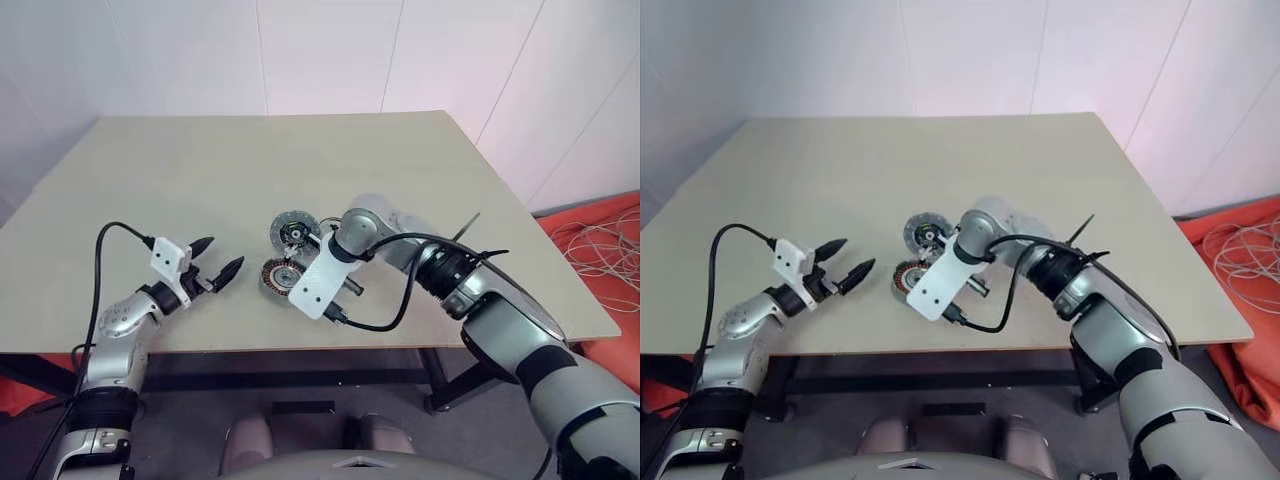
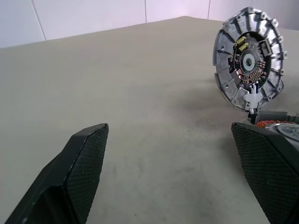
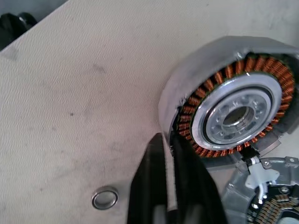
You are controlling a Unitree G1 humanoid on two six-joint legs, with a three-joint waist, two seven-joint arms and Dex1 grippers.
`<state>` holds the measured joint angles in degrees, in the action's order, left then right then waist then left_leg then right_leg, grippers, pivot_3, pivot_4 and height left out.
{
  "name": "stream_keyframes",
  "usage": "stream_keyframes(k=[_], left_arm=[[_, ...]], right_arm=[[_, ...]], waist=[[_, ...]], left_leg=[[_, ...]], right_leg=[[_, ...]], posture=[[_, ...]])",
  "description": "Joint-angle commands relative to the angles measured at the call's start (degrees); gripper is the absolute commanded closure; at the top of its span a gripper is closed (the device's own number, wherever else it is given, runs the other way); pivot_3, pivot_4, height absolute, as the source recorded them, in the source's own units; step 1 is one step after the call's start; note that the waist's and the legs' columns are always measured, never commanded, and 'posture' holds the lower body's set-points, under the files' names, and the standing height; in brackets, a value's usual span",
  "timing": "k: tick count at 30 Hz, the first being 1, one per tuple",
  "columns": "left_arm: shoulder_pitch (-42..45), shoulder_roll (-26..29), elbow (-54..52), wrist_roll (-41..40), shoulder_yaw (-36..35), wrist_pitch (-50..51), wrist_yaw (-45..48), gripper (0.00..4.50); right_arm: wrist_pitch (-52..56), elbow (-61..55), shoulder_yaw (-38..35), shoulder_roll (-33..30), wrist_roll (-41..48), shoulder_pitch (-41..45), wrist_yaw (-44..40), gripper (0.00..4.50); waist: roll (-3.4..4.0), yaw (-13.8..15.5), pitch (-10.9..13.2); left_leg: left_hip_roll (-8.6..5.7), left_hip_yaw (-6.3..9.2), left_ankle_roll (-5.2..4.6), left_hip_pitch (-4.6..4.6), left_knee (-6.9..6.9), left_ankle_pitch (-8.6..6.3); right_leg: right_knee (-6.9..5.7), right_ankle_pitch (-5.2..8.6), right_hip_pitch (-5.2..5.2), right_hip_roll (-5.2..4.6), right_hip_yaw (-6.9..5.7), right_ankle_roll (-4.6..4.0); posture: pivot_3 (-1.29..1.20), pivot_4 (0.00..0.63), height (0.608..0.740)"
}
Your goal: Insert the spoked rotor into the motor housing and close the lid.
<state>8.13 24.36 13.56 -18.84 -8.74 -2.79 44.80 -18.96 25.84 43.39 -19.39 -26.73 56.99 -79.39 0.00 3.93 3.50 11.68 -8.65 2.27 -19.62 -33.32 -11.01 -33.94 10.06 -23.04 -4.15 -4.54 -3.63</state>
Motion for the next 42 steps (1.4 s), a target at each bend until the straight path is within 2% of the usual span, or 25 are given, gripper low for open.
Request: stream_keyframes(k=[1,7,10,16,19,22,27,31,42], left_arm=[[1.1,0.1,-0.9,0.1,-0.1,-1.2,0.1,0.0],[1.9,-0.1,-1.0,0.2,0.5,-0.5,-0.2,0.0],[1.9,-0.2,-1.5,0.1,0.7,-0.2,-0.3,0.0],[0.6,0.4,-3.0,-0.8,0.1,0.3,0.1,0.0],[-0.4,1.1,-3.6,-1.3,-0.6,0.6,0.6,0.0],[-1.8,2.3,-4.8,-2.9,-1.5,2.1,2.2,0.0],[-4.6,4.1,-8.1,-7.1,-2.0,7.7,5.7,0.0],[-5.0,4.7,-8.2,-6.8,-2.3,8.0,5.7,0.0],[-4.1,4.1,-8.1,-6.1,-1.9,7.3,5.0,0.0]], right_arm=[[2.7,-3.2,-2.4,0.1,1.4,0.4,0.0,3.2],[4.5,-5.2,-3.7,0.1,2.0,1.3,0.8,1.12],[9.5,-9.5,-6.8,-0.9,6.0,0.4,-1.6,0.05],[30.7,-21.9,-17.8,-6.9,19.3,-8.3,-6.4,0.01],[39.6,-25.3,-23.0,-9.8,23.6,-14.0,-4.0,0.01],[47.2,-26.6,-30.5,-9.5,28.2,-21.9,3.2,0.01],[45.8,-24.2,-35.5,-6.2,29.6,-31.9,15.7,0.01],[46.2,-24.0,-36.2,-4.1,31.2,-34.8,20.3,0.01],[41.1,-18.6,-32.1,-4.9,29.7,-35.5,23.5,0.01]], waist=[[0.0,0.0,0.0],[0.0,0.0,0.0],[0.0,0.1,0.0],[-0.06,0.8,0.0],[-0.05,1.4,0.0],[-0.05,1.5,0.0],[0.0,1.6,0.0],[0.0,1.5,0.0],[0.0,1.5,0.0]], left_leg=[[0.0,0.0,0.0,0.0,0.0,0.0],[0.0,0.0,0.0,-0.03,-0.01,0.0],[0.0,-0.01,0.0,-0.07,0.0,0.0],[-0.02,-0.01,-0.02,-0.02,0.0,-0.01],[-0.02,-0.02,-0.02,0.03,0.0,-0.01],[0.02,-0.04,0.0,0.07,0.01,0.0],[-0.01,-0.11,0.02,0.31,0.03,0.02],[0.0,-0.09,0.03,0.38,0.04,0.02],[-0.01,-0.01,0.02,0.54,0.03,0.02]], right_leg=[[0.0,0.0,0.0,0.0,0.0,0.0],[0.0,-0.08,-0.01,0.0,0.0,-0.14],[0.0,-0.08,-0.04,0.0,0.0,-0.14],[0.05,-0.08,0.09,0.0,0.0,-0.13],[0.06,-0.03,0.14,0.0,0.0,-0.05],[0.05,0.11,0.19,0.02,0.0,0.2],[0.1,0.14,0.28,0.02,0.0,0.24],[0.16,0.16,0.29,0.02,-0.01,0.27],[0.39,0.18,0.61,0.0,-0.08,0.3]], posture=[[0.0,0.0,0.74],[0.0,0.0,0.74],[0.0,0.0,0.74],[0.0,0.0,0.74],[0.0,0.0,0.74],[0.0,0.0,0.74],[0.0,0.0,0.74],[0.0,0.0,0.74],[0.0,0.0,0.74]])
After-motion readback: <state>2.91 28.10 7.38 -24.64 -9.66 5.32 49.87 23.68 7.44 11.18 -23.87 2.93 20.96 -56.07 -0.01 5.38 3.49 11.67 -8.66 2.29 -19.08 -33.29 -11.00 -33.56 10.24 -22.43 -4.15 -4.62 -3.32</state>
